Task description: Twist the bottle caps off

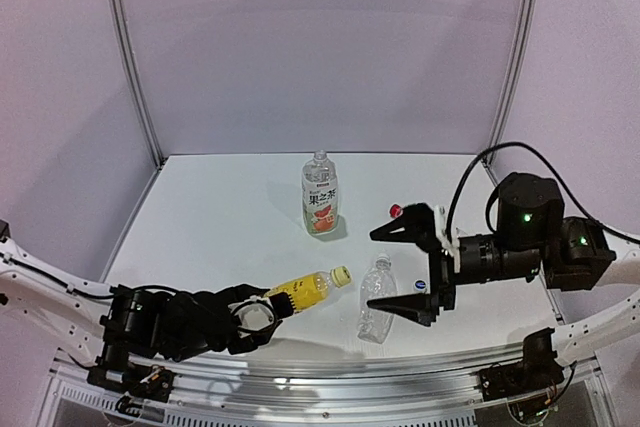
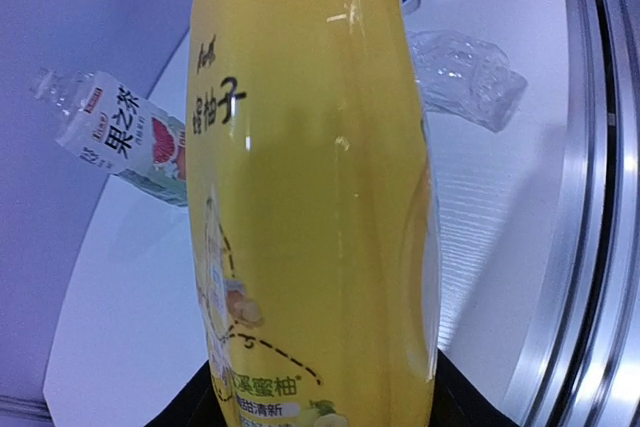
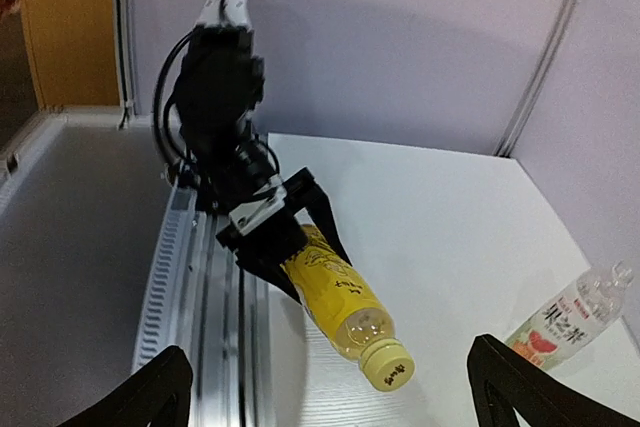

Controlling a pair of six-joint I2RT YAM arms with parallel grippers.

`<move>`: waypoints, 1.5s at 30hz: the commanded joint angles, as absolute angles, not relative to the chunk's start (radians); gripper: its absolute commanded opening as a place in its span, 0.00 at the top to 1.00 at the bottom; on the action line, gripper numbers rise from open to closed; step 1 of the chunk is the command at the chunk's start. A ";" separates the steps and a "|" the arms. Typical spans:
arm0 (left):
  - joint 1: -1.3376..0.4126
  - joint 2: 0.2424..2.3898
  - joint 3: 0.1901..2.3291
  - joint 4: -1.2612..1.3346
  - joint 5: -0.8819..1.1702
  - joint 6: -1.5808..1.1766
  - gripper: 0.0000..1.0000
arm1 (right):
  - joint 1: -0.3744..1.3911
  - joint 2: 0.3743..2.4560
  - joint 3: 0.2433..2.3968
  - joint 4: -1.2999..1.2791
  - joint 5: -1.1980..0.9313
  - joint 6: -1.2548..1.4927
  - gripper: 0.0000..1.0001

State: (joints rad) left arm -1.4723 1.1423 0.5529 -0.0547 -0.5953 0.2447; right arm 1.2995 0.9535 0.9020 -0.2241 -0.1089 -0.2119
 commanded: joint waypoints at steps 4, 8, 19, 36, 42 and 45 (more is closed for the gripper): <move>-1.577 1.211 0.460 0.319 -0.909 0.462 1.00 | 1.032 1.070 0.947 -0.316 -0.268 0.301 0.17; -1.619 1.333 0.462 0.464 -1.022 0.593 1.00 | 0.905 1.151 0.947 -0.311 -0.456 0.417 0.22; -1.609 1.350 0.456 0.479 -1.042 0.591 1.00 | 0.886 1.278 0.932 -0.216 -0.743 0.628 0.28; -1.599 1.327 0.464 0.437 -1.045 0.566 1.00 | 0.894 1.309 0.910 -0.183 -0.784 0.638 0.58; -1.585 1.323 0.477 0.393 -1.041 0.534 1.00 | 0.922 1.320 0.927 -0.223 -0.767 0.614 0.64; -1.582 1.318 0.476 0.386 -1.041 0.529 1.00 | 0.928 1.324 0.929 -0.232 -0.767 0.609 0.66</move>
